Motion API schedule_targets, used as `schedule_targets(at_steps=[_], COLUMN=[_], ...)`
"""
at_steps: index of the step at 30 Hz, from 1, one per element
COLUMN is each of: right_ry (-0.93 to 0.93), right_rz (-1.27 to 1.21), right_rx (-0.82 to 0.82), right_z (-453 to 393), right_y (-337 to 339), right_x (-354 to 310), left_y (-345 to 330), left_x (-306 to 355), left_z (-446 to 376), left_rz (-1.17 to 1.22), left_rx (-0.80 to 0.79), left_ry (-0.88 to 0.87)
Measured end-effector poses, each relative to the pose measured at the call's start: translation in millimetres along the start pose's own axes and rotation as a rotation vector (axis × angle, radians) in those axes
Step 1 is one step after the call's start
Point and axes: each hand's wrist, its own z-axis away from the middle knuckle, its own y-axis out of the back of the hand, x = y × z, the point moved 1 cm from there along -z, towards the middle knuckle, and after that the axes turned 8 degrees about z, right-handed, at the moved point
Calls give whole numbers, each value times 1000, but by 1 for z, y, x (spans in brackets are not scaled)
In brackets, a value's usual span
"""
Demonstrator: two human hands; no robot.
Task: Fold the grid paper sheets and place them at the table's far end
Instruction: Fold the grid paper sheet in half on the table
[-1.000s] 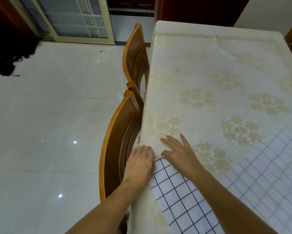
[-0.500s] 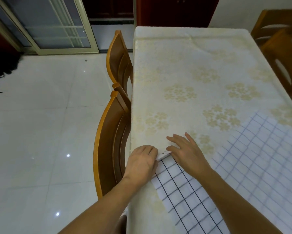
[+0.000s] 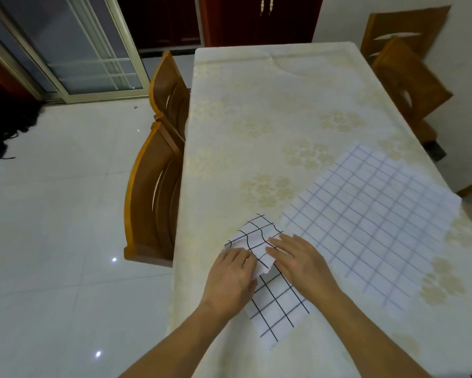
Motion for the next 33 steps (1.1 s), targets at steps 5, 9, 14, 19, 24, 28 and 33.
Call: schedule_targets(at_steps=[5,9,14,19,24,28,33], right_ry=[-38,-32,-36,-56,-135,-260,-345], right_rz=[17,90,99,91,121,135,127], right_rx=[-26,-92,-180,-253,-212,-152,-310], right_z=[62,101,131,139,144,129,95], right_y=[14,22,15,9,1,-5,-20], right_x=[9,18,21,14,13,3,-21], left_y=[-27,-57,-75,-80,-80,-70,-64], left_x=[44,70,84,78,67,35,-9], left_z=[19,35,49,59,63,44,11], left_rz=[-14,-36,-72,-71,129,86,-135], left_rx=[-49,-127,-168,-244,-316,-139,-213], left_ry=[-63,-82,-95,-101,-225,-184,-74])
